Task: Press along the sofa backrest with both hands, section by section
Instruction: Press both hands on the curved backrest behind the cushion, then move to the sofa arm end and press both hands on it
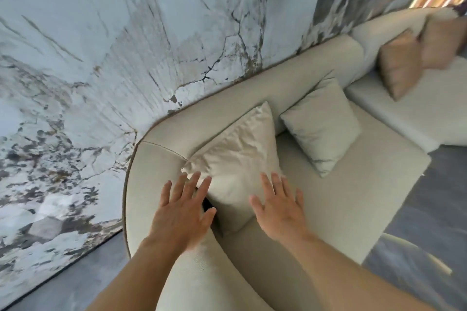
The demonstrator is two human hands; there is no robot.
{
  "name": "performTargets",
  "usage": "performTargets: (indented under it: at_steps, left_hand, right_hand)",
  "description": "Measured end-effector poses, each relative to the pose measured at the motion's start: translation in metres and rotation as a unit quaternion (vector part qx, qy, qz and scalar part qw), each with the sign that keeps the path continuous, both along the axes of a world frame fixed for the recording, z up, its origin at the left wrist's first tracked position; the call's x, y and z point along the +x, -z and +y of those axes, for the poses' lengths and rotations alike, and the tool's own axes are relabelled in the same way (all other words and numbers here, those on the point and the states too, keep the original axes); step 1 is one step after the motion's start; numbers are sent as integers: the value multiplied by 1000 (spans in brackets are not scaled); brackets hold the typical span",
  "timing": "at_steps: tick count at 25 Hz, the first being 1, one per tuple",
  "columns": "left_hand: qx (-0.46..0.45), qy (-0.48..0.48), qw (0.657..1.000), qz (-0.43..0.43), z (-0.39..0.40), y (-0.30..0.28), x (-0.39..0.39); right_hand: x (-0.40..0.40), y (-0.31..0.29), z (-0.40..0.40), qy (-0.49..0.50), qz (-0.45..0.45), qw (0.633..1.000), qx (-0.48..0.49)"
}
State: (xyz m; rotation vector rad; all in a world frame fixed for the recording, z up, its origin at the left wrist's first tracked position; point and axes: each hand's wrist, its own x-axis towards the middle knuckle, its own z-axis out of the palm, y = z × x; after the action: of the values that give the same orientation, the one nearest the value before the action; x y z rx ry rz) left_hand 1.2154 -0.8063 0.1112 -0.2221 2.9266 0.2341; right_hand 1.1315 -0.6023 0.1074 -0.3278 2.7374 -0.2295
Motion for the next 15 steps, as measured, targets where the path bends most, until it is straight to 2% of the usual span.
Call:
performTargets:
  at_steps: [7, 15]
  left_hand:
    - [-3, 96, 995, 29, 16, -29, 4]
    - [-32, 136, 989, 42, 27, -50, 19]
  right_hand:
    - [53, -22, 20, 92, 14, 995, -26]
    - [92, -24, 47, 154, -4, 987, -45]
